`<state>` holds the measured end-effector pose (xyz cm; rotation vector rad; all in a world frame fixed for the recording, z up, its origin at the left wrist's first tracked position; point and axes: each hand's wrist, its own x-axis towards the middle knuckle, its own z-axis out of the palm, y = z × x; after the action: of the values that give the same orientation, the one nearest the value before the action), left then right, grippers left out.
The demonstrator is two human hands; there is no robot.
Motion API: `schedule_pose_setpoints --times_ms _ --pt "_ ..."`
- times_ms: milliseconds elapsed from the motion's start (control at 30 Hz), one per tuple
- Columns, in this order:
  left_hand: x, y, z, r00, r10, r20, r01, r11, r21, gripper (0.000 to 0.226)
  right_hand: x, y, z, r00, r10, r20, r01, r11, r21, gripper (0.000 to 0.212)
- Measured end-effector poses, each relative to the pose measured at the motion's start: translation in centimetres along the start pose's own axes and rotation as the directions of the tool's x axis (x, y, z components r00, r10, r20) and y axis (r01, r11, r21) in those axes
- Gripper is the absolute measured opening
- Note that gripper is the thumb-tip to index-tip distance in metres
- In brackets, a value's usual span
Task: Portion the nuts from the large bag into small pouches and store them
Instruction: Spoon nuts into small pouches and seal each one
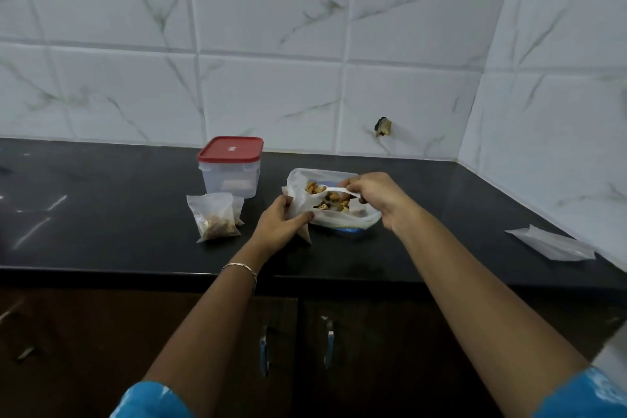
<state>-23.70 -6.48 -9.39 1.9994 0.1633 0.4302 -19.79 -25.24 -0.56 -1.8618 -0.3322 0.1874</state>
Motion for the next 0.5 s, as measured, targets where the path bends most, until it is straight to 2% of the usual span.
schedule_pose_setpoints --times_ms 67,133,167,233,300,400,500 --pt "0.0 -0.1 0.0 1.0 -0.004 -0.003 0.004 1.0 -0.013 0.048 0.2 0.1 0.7 0.999 -0.036 -0.018 0.035 0.997 -0.064 0.03" --pt "-0.1 0.0 0.0 1.0 0.001 -0.014 -0.001 1.0 -0.023 0.044 0.5 0.3 1.2 0.99 -0.128 -0.052 0.11 0.957 -0.268 0.027" --pt "-0.1 0.0 0.0 1.0 -0.001 -0.013 0.001 0.999 -0.033 0.043 0.5 0.4 1.4 0.975 -0.211 -0.065 0.161 0.88 -0.446 0.025" --pt "0.0 -0.1 0.1 1.0 -0.006 -0.009 0.006 0.999 -0.053 0.046 0.3 0.5 1.6 0.906 -0.423 -0.019 0.282 0.638 -0.716 0.026" --pt "0.0 -0.2 0.1 1.0 -0.008 -0.02 0.007 0.997 -0.075 0.052 -0.3 0.3 1.7 0.83 -0.552 0.081 0.38 0.454 -0.806 0.026" --pt "-0.1 -0.1 0.1 1.0 -0.009 -0.028 0.006 0.992 -0.126 0.051 -0.5 0.1 1.7 0.716 -0.67 0.196 0.43 0.203 -0.88 0.025" --pt "-0.3 0.1 0.2 0.999 0.002 -0.045 -0.009 0.988 -0.155 0.045 -0.3 0.1 1.7 0.632 -0.725 0.274 0.422 0.026 -0.906 0.024"
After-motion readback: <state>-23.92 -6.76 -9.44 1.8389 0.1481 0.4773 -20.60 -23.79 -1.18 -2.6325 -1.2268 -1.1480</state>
